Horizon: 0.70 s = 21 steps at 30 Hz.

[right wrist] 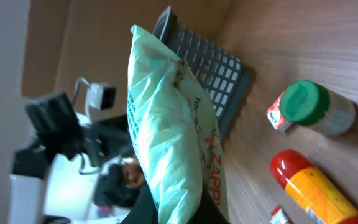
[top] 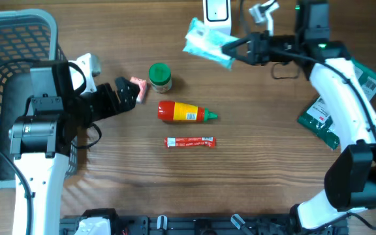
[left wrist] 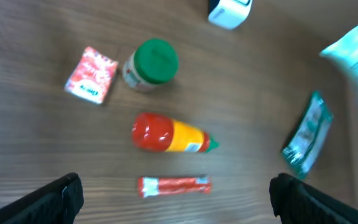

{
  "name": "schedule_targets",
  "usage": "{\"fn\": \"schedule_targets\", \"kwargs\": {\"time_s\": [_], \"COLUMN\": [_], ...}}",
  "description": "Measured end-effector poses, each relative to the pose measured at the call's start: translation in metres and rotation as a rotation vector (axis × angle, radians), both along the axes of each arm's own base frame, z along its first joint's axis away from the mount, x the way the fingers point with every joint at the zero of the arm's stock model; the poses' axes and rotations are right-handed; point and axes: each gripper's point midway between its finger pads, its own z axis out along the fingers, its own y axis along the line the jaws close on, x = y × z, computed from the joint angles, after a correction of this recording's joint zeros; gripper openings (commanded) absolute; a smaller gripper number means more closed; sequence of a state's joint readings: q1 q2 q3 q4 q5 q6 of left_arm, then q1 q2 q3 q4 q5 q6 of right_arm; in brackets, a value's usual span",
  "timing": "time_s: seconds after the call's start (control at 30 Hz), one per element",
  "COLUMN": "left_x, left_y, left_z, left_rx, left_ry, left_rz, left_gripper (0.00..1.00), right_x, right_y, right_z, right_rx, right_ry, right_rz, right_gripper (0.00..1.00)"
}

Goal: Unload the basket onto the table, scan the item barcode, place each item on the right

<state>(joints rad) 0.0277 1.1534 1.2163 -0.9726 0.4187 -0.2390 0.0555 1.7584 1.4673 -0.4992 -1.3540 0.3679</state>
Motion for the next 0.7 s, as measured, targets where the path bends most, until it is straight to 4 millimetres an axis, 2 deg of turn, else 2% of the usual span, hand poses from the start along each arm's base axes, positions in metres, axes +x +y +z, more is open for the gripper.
{"fn": "schedule_targets", "kwargs": {"time_s": [0.07, 0.2, 0.33, 0.7], "left_x": [-0.005, -0.01, -0.012, -0.012], "left_y": [0.001, 0.002, 0.003, 0.003], "left_z": [-0.005, -0.009, -0.01, -0.01], "left_rx": [0.042, 0.083, 0.097, 0.101], "left_ry": [0.005, 0.007, 0.009, 0.007], "left_rz": [-0.044, -0.088, -0.103, -0.107], "left_gripper": [1.0, 1.0, 1.0, 1.0], "right_x": [0.003, -0.002, -0.007, -0.007], "right_y": [-0.022, -0.036, -0.036, -0.036], "right_z": [0.006, 0.018, 0.024, 0.025], "right_rx": [0.041, 0.115, 0.15, 0.15], "right_ry": [0.031, 0.046, 0.057, 0.056], "right_rz": [-0.024, 0.006, 0.037, 0.037], "right_gripper": [0.04, 0.04, 0.04, 0.04]}}
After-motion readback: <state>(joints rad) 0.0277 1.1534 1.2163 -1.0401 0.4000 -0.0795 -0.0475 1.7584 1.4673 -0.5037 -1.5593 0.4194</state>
